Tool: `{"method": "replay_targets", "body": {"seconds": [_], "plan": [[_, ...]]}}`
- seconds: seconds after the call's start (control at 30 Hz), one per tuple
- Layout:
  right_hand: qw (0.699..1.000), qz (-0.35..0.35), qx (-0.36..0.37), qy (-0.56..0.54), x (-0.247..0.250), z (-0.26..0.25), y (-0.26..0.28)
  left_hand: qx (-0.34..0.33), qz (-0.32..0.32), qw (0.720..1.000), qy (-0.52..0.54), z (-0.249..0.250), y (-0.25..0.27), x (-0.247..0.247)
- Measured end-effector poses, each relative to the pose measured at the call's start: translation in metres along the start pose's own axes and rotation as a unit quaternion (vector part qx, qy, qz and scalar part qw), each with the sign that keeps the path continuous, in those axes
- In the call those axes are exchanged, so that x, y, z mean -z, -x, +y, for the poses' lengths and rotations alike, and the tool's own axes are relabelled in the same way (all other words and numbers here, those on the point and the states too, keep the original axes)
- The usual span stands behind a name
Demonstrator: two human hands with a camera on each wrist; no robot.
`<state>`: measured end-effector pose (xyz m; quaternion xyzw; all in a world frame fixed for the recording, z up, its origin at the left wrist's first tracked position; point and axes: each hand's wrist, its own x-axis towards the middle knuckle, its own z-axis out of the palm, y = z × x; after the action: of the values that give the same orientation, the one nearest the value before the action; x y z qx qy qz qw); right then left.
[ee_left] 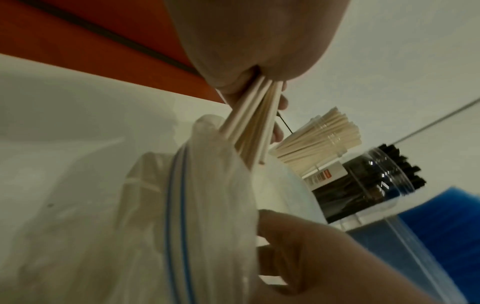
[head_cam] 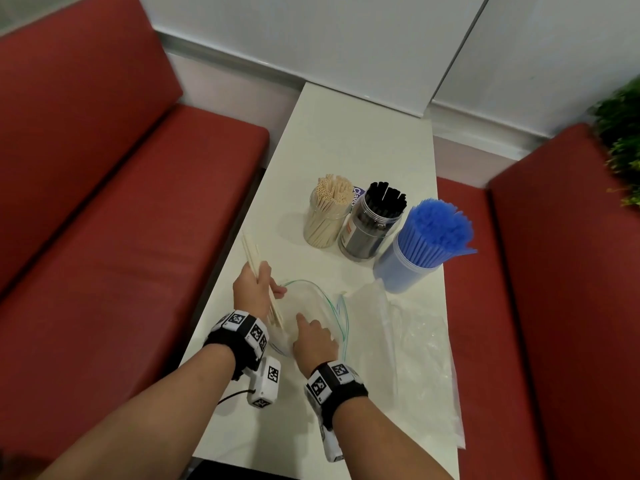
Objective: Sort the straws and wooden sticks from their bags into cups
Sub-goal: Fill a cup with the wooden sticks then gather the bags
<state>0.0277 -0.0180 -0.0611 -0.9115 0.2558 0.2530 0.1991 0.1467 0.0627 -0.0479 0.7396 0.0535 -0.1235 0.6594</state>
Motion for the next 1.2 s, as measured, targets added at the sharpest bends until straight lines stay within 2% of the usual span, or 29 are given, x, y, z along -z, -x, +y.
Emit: {"method": "replay_targets", "body": {"seconds": [0.1,0.17,0.23,0.3,0.37,0.47,0.53,0.73,0.83,0.9,1.0,1.07,1.13,1.2], "plan": [[0.986,0.054,0.011,-0.157,0.005,0.004,0.0,0.008,0.037,0.997,0.061,0.011,-0.005,0.0],[0.948,0.072,0.026,-0.309,0.009,0.005,0.001,-0.006,0.054,0.995,0.089,0.022,-0.009,-0.001],[0.923,0.058,0.067,-0.375,0.011,0.009,0.004,-0.026,0.06,0.992,0.109,0.033,-0.013,-0.003],[0.924,0.005,0.113,-0.364,0.015,0.01,0.004,-0.041,0.057,0.99,0.12,0.043,-0.017,-0.005],[0.943,-0.041,0.129,-0.303,0.017,0.012,0.003,-0.057,0.051,0.989,0.129,0.051,-0.019,-0.007],[0.964,-0.078,0.126,-0.223,0.018,0.015,0.001,-0.068,0.064,0.985,0.147,0.062,-0.023,-0.007],[0.966,-0.096,0.116,-0.208,0.019,0.015,0.003,-0.07,0.073,0.983,0.156,0.068,-0.026,-0.006],[0.927,-0.023,0.109,-0.357,0.043,0.003,-0.001,-0.073,0.046,0.985,0.152,0.081,-0.018,-0.013],[0.933,-0.007,0.105,-0.345,0.061,-0.007,-0.006,-0.082,-0.02,0.986,0.143,0.083,-0.005,-0.024],[0.922,-0.002,0.106,-0.372,0.069,-0.01,-0.007,-0.097,-0.075,0.986,0.115,0.085,0.003,-0.03],[0.877,-0.01,0.104,-0.469,0.071,-0.006,-0.005,-0.096,-0.122,0.985,0.074,0.096,0.009,-0.035],[0.83,-0.007,0.084,-0.551,0.073,-0.002,-0.004,-0.113,-0.111,0.985,0.063,0.11,0.008,-0.035],[0.754,-0.006,0.021,-0.656,0.079,0.003,-0.004,-0.14,-0.077,0.985,0.072,0.126,0.007,-0.034],[0.655,-0.018,-0.06,-0.753,0.088,0.01,-0.004,-0.168,-0.067,0.979,0.092,0.14,0.009,-0.036]]}}
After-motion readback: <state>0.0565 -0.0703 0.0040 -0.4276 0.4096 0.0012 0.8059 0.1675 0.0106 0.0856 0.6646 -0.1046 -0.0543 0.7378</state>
